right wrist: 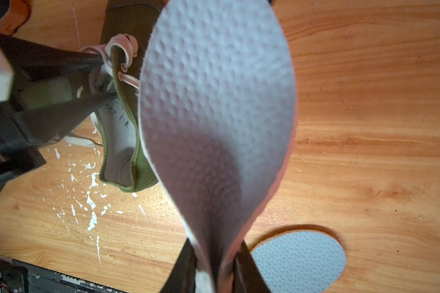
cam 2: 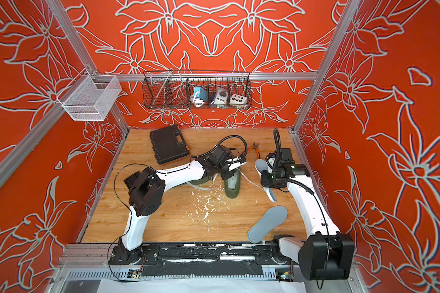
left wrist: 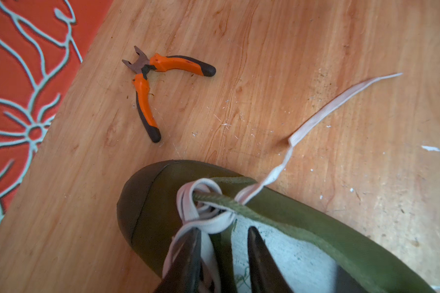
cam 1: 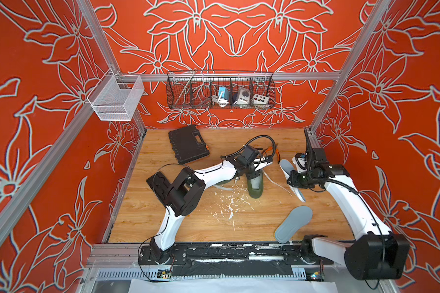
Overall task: Insert the insole into the shoe
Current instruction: Adjust the shoe at the center of the board.
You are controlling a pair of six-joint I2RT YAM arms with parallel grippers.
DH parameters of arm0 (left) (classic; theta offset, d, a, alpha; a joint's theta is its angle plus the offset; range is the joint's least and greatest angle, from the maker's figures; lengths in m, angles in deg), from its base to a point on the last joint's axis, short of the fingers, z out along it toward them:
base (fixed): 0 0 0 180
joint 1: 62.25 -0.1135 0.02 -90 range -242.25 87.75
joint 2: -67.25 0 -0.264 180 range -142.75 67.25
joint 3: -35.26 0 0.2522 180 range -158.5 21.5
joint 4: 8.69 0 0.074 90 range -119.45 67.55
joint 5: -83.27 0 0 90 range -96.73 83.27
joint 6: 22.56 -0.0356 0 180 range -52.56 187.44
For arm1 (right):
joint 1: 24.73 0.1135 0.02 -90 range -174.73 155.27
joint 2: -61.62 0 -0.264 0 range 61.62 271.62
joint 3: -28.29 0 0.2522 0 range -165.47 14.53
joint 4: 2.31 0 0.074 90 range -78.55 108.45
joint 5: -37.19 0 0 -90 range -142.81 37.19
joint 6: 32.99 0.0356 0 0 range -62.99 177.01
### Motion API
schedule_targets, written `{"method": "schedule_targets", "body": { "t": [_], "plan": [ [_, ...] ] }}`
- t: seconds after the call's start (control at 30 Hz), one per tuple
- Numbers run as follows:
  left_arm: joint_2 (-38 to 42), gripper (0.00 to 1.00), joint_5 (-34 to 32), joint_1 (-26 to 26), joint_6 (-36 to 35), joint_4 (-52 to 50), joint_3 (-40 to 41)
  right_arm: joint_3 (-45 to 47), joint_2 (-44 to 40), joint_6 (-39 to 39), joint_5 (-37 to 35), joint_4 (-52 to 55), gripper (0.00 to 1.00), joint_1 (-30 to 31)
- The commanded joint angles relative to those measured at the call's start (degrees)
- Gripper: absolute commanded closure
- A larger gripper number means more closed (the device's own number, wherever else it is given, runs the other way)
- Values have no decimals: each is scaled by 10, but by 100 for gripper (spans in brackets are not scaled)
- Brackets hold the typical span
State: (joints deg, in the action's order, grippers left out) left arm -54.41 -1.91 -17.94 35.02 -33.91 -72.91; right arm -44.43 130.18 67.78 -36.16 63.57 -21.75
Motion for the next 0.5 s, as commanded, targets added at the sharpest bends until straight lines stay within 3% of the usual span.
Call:
{"method": "schedule_targets", "body": {
  "t": [0.0,0.27,0.47],
  "plan": [
    [-16,68,-33,7,-27,-19,-12,2,-2,-13,8,7,78,-3],
    [-21,72,-106,12,-51,-14,-8,-4,2,-14,8,8,79,-4],
    [-29,94,-97,12,-22,-66,-56,-6,2,-16,6,14,80,-4]
  ]
}}
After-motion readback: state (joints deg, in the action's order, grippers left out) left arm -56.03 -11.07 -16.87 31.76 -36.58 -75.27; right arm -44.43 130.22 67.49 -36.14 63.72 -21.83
